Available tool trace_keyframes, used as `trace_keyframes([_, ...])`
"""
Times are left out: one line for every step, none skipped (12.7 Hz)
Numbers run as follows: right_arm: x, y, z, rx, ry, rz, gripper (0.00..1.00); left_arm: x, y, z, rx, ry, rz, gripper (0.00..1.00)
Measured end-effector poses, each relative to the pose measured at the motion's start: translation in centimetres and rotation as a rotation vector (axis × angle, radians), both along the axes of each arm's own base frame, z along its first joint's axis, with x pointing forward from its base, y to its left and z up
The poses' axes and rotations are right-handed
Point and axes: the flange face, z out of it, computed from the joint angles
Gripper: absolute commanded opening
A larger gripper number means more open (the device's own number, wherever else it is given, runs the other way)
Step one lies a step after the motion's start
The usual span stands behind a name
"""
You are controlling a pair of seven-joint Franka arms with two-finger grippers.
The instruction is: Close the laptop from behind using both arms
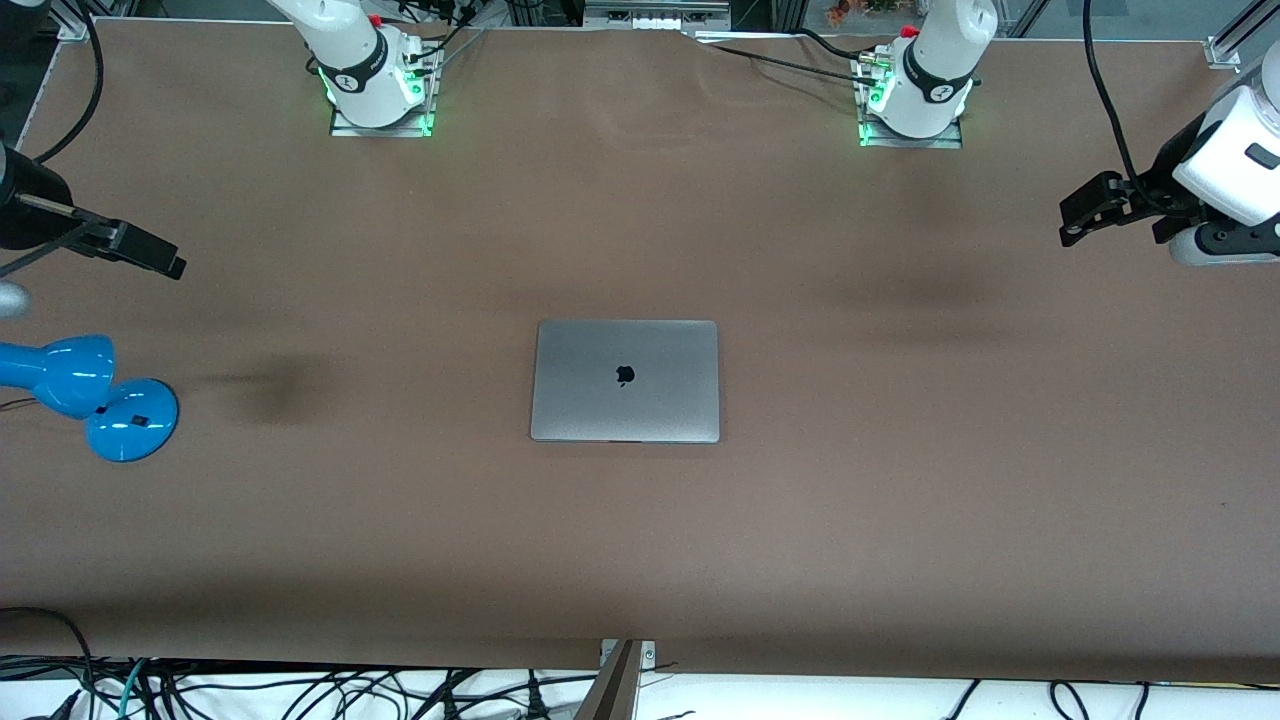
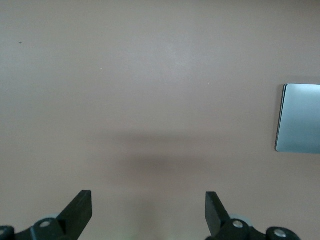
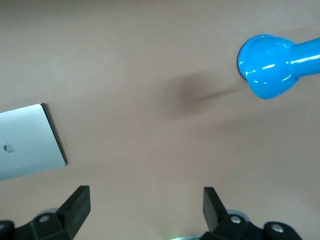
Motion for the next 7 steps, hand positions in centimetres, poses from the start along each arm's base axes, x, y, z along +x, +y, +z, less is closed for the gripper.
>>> trace_keyframes([-0.02,0.19,0.26,0.003,-0.005,0.033,1.0,-0.02,-0.26,0.01,0.0,0.0,-0.008,1.0])
trace_keyframes([-0.04,0.51,0.34,0.006,-0.007,0.062,1.0,-0.05,-0.57,0.02,-0.001,0.0,-0.022,1.0])
trace_keyframes([-0.06,0.78,0.34,0.007,-0.007,0.075,1.0,-0.07,-0.75,0.04,-0.001,0.0,-0.03,1.0])
trace_keyframes([-0.07,0.94,0.35,0.008,-0.007,0.081,1.0,-0.08,-0.8,0.06,-0.005,0.0,-0.032,1.0])
trace_keyframes([-0.07,1.0,0.35,0.012,-0.006,0.084,1.0,-0.07,-0.79,0.07,-0.014,0.0,-0.03,1.0])
trace_keyframes([-0.08,1.02,0.34,0.014,-0.006,0.085,1.0,-0.07,-0.72,0.08,-0.025,0.001,-0.027,1.0])
trace_keyframes([-0.08,1.03,0.34,0.014,-0.006,0.085,1.0,-0.05,-0.62,0.16,-0.029,-0.001,-0.025,1.0])
